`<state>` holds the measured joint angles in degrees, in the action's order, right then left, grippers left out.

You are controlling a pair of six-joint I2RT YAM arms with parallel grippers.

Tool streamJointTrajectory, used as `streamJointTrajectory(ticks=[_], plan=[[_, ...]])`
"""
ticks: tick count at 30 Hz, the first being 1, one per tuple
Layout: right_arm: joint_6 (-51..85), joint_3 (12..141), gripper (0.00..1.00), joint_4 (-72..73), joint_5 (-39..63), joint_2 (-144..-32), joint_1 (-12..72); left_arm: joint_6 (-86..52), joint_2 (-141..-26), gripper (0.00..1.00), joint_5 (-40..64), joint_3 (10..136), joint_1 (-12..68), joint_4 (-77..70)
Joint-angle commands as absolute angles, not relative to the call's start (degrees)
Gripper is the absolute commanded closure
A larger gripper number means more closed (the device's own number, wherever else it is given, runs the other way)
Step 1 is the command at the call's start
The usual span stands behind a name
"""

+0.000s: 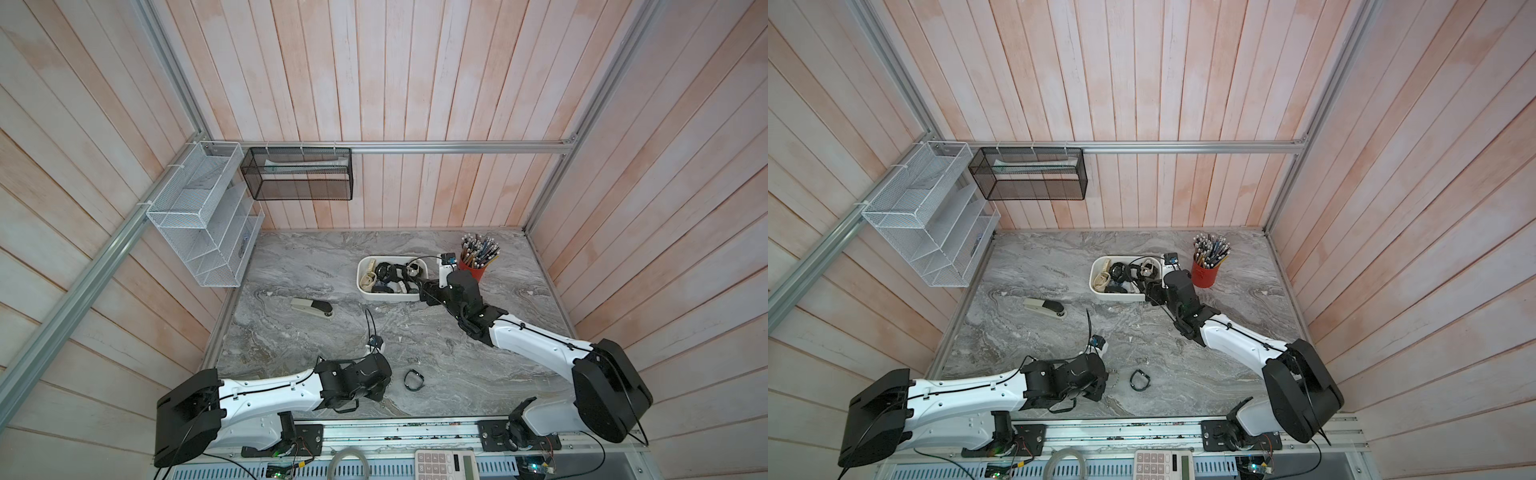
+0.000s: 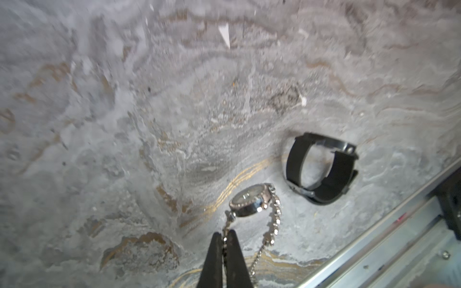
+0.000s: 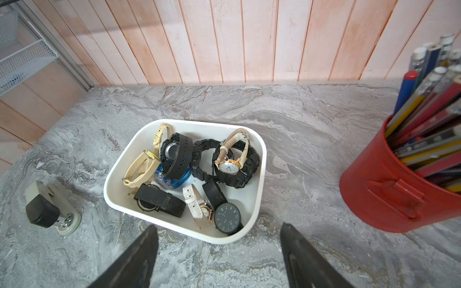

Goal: Put the watch into the storage box
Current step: Pick up the watch at the center of the board, then place the watch in the storage box.

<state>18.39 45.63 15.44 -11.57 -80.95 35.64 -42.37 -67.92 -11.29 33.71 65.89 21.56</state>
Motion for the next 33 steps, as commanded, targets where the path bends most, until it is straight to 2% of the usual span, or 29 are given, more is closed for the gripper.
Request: streamJointTrajectory(ticks=[1,10,14,26,33], plan=[[17.80,45.00,0.21,16.21,-12.73,-79.32,35.32,-37.24,-66.31,1.00,-13.79,36.81,63.18,21.21],[18.20,43.59,0.21,16.46,-13.25,-76.12,34.41,-24.84,-68.57,1.00,-13.57,44.79,55.20,17.37],[19.24,41.48,0.21,17.86,-13.17,-74.26,33.87,-18.31,-71.08,1.00,-11.52,49.33,49.24,14.80],[19.95,38.95,0.21,15.59,-12.85,-69.83,31.82,-5.10,-87.03,1.00,-3.72,66.49,36.00,4.30],[21.24,36.82,0.15,15.39,-10.90,-67.54,31.47,-1.68,-95.05,1.00,-0.82,71.97,30.73,0.54]])
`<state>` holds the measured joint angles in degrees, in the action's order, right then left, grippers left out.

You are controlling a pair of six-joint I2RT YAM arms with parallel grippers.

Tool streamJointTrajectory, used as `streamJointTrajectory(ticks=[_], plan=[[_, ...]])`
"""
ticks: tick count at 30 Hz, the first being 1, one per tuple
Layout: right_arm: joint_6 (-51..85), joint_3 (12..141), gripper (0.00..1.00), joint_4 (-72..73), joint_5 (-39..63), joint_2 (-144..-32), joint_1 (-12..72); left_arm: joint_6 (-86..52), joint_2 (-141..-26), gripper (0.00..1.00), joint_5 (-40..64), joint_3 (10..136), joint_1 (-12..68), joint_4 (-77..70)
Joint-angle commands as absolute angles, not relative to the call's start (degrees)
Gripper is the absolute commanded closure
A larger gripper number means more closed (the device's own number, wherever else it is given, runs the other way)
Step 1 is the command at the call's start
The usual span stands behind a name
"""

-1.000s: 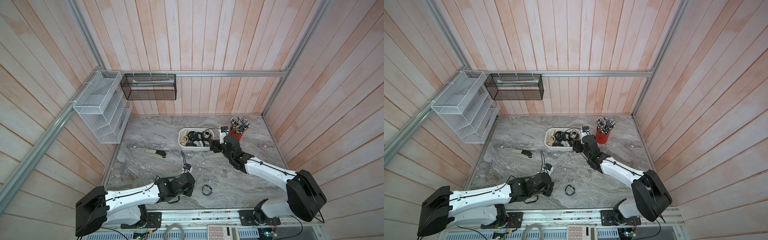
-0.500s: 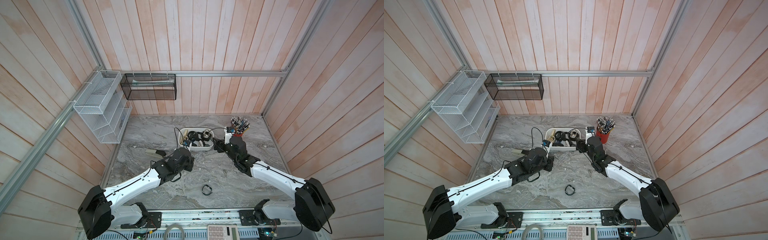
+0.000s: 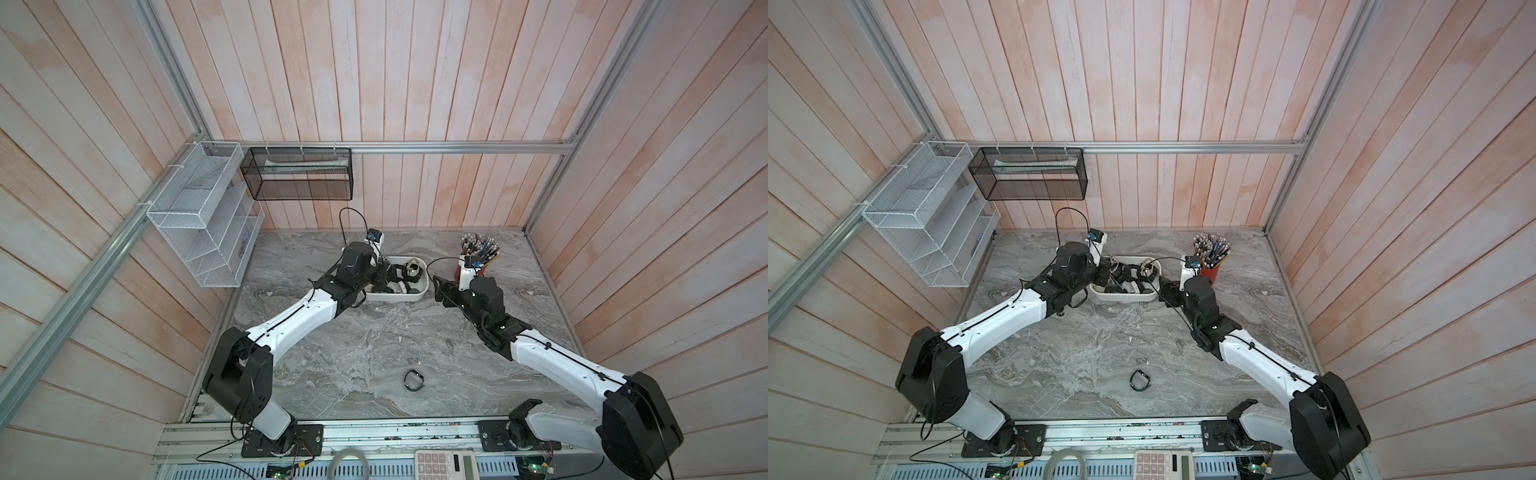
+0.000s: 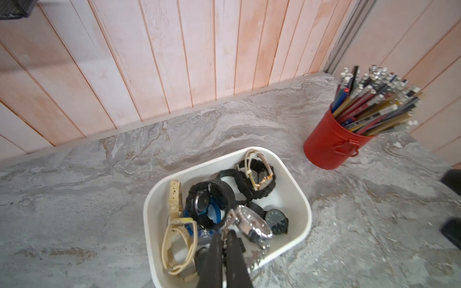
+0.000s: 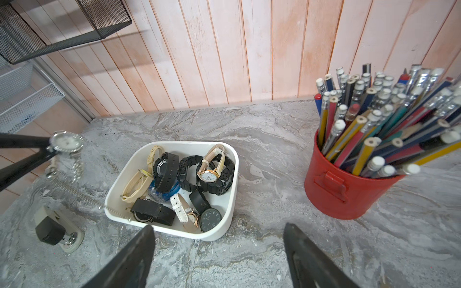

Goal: Put the watch into the storage box
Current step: Place the watch in the storage box.

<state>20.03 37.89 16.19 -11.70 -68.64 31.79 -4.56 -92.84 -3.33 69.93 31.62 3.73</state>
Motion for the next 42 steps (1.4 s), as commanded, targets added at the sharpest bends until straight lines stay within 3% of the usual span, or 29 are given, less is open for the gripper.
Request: streamJointTrajectory(ticks=[1,19,26,28,30,32,36,39,42], plan=[[21.23,36.57,0.14,15.30,-10.82,-67.33,31.50,-1.66,-96.07,1.00,-0.66,72.60,30.09,0.03],[21.94,37.76,0.12,13.58,-10.55,-70.16,31.04,-6.44,-113.17,1.00,5.69,79.89,23.52,-2.11],[20.75,39.49,0.12,12.45,-10.28,-71.28,30.80,-8.64,-114.99,0.99,7.08,79.85,23.12,-2.03],[21.05,39.53,0.12,12.31,-10.33,-71.28,30.75,-9.11,-113.67,0.84,7.45,79.44,23.20,-2.04],[21.27,39.62,0.12,12.23,-10.29,-71.20,30.67,-9.61,-111.24,0.61,7.73,77.80,23.15,-3.45],[21.15,39.94,0.12,12.06,-10.06,-71.19,30.66,-9.91,-109.03,0.44,7.94,76.54,23.08,-4.13],[20.74,40.61,0.13,11.23,-9.66,-71.19,30.65,-10.78,-104.19,0.16,8.84,73.11,23.18,-5.85],[21.18,40.67,0.13,11.24,-9.04,-71.36,30.64,-11.92,-98.44,0.00,9.80,68.27,23.13,-8.70],[22.05,41.04,0.14,10.77,-7.52,-72.02,30.67,-14.00,-90.33,0.01,11.65,60.38,23.14,-11.82]])
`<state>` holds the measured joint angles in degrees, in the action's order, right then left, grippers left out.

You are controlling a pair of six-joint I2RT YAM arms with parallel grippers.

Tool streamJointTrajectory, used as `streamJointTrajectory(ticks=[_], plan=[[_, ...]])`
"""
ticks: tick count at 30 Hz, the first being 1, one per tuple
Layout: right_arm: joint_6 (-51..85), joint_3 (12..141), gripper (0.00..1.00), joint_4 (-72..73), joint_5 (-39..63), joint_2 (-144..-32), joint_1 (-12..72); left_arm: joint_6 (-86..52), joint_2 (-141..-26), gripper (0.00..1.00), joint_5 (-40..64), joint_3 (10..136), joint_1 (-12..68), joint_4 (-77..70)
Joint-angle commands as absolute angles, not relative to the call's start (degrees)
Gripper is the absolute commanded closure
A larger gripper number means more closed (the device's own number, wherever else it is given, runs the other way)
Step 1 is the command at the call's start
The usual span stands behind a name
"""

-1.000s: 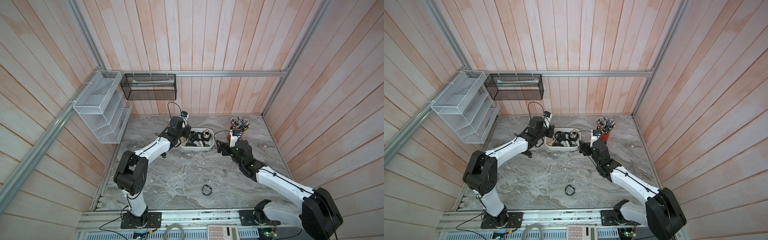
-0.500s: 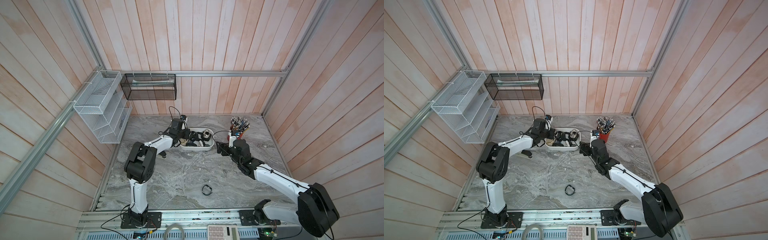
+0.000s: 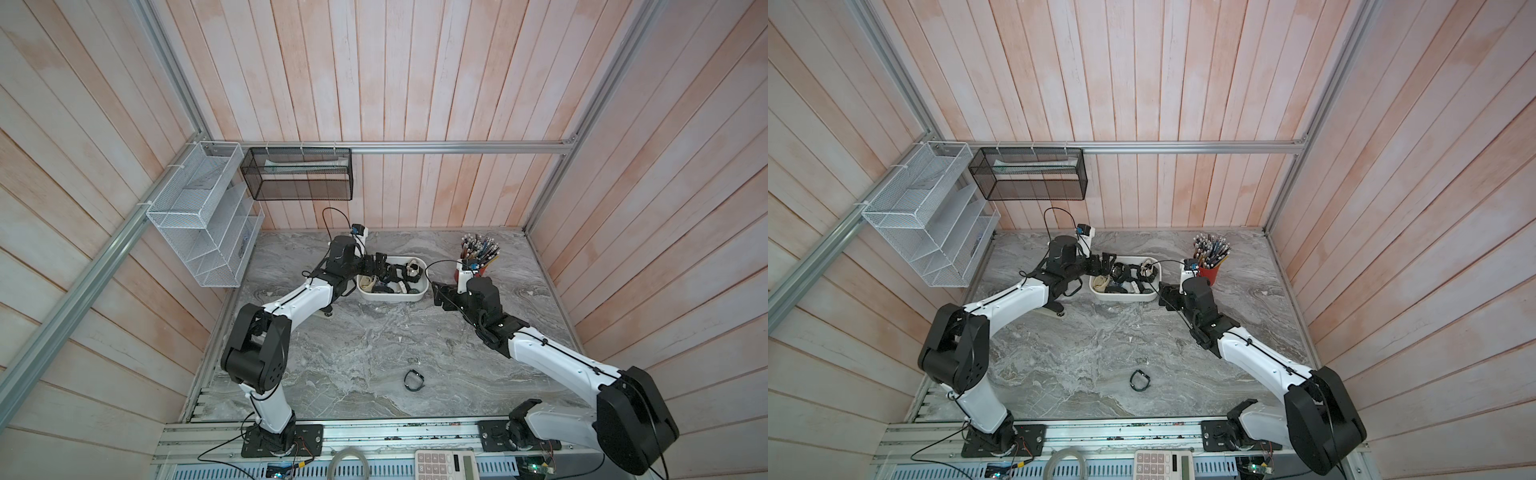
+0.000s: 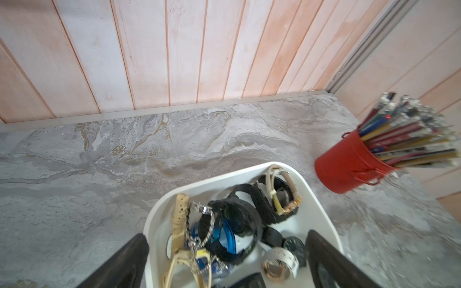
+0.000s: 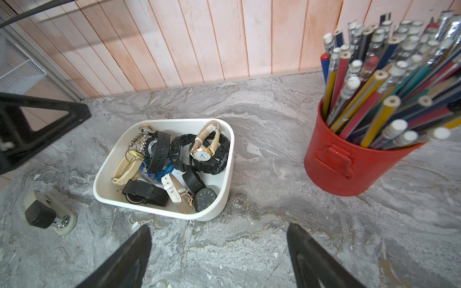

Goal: Put the watch into the storage box
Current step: Place the watch in the storage box, then pick up the watch at the center of the board.

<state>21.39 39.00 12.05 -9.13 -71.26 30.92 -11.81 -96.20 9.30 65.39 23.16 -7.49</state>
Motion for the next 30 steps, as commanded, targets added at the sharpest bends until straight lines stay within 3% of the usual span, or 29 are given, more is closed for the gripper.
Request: streamJointTrajectory(ticks=[1,7,14,22,30], plan=[[22.42,41.28,0.14,10.60,-7.16,-72.36,30.67,-15.55,-86.93,0.00,11.66,56.89,23.14,-12.90],[23.23,41.97,0.16,9.71,-3.75,-75.03,30.79,-21.26,-70.04,0.00,10.63,36.30,23.20,-17.51],[25.90,41.78,0.18,0.02,-3.46,-73.39,33.30,-21.17,-63.73,0.00,7.09,32.06,23.15,-13.26],[28.17,42.73,0.22,-13.78,-8.85,-70.53,44.53,-21.96,-64.22,0.00,7.11,30.95,23.20,-13.45],[38.31,43.55,0.29,-21.59,-8.11,-69.10,57.12,-21.67,-59.83,0.00,2.64,28.11,23.09,-12.10]])
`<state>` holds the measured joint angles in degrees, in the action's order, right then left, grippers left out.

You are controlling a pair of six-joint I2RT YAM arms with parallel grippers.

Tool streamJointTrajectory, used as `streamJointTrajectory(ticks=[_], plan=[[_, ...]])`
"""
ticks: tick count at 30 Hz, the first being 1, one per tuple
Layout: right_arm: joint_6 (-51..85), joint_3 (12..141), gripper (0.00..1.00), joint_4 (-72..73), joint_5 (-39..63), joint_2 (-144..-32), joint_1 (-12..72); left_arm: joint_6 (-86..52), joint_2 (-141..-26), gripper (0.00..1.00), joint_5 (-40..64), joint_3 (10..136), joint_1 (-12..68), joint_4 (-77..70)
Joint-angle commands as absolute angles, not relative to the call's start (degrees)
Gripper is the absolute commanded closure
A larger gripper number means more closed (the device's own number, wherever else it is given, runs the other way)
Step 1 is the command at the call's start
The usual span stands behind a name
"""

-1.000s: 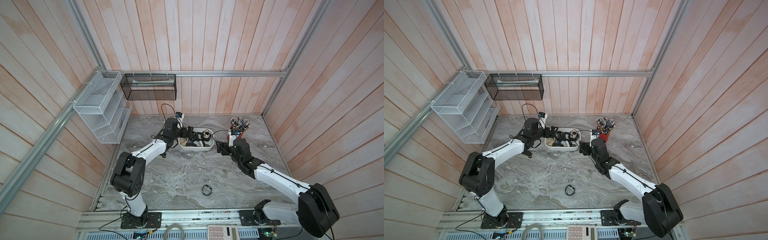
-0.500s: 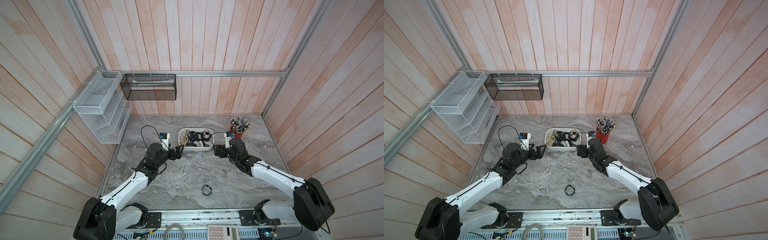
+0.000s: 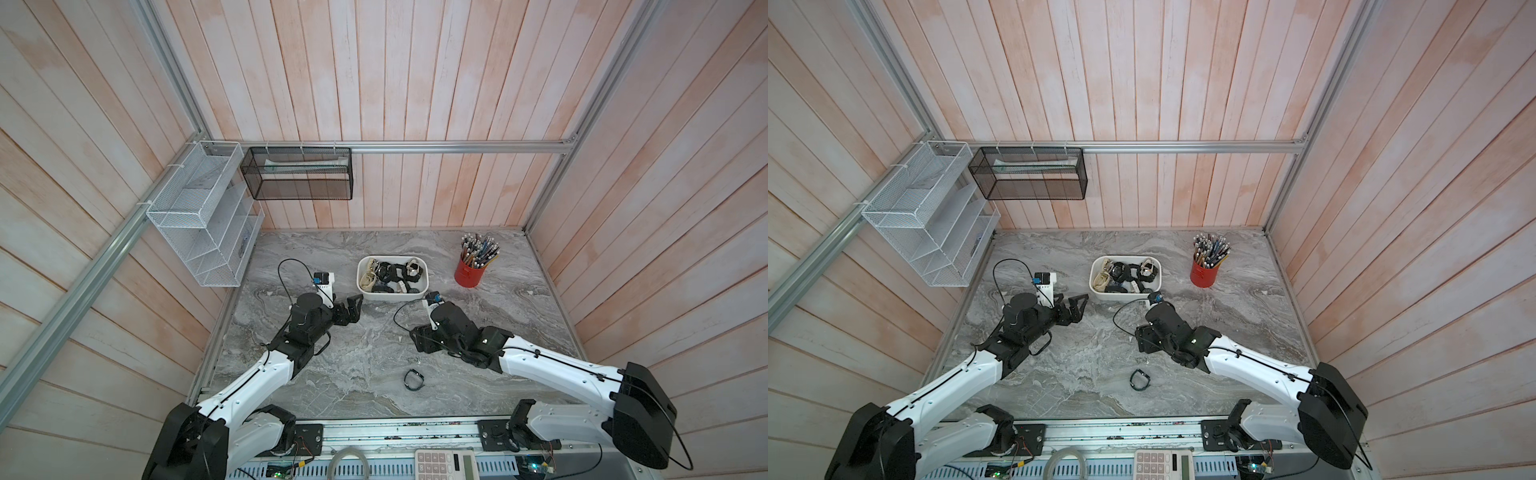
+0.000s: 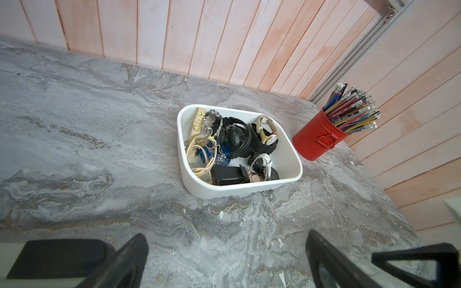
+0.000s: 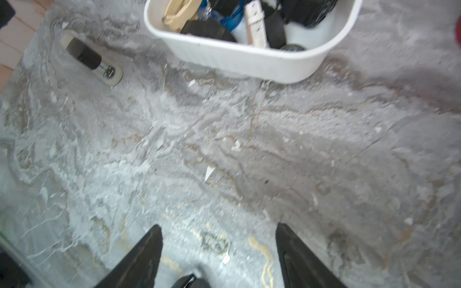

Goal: Put the watch into the storage box
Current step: Pick up the watch at the center of the board.

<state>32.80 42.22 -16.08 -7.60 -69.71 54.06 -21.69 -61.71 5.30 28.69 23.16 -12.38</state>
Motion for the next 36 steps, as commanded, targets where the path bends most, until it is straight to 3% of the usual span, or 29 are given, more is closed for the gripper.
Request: streamJointTrajectory(ticks=[1,12,23,36], plan=[[39.38,43.64,0.30,-22.29,-8.17,-69.25,58.49,-21.70,-59.33,0.00,2.40,27.85,23.07,-11.96],[46.19,44.74,0.46,-26.96,-8.74,-71.11,69.61,-21.32,-57.28,0.00,-0.43,26.10,22.85,-11.16],[46.53,46.14,0.59,-24.33,-4.16,-78.66,71.94,-21.48,-55.92,0.00,-0.87,25.54,22.50,-10.21],[45.60,47.46,0.62,-24.75,-5.71,-86.34,71.81,-21.36,-54.94,0.00,-1.51,25.49,22.15,-9.33]])
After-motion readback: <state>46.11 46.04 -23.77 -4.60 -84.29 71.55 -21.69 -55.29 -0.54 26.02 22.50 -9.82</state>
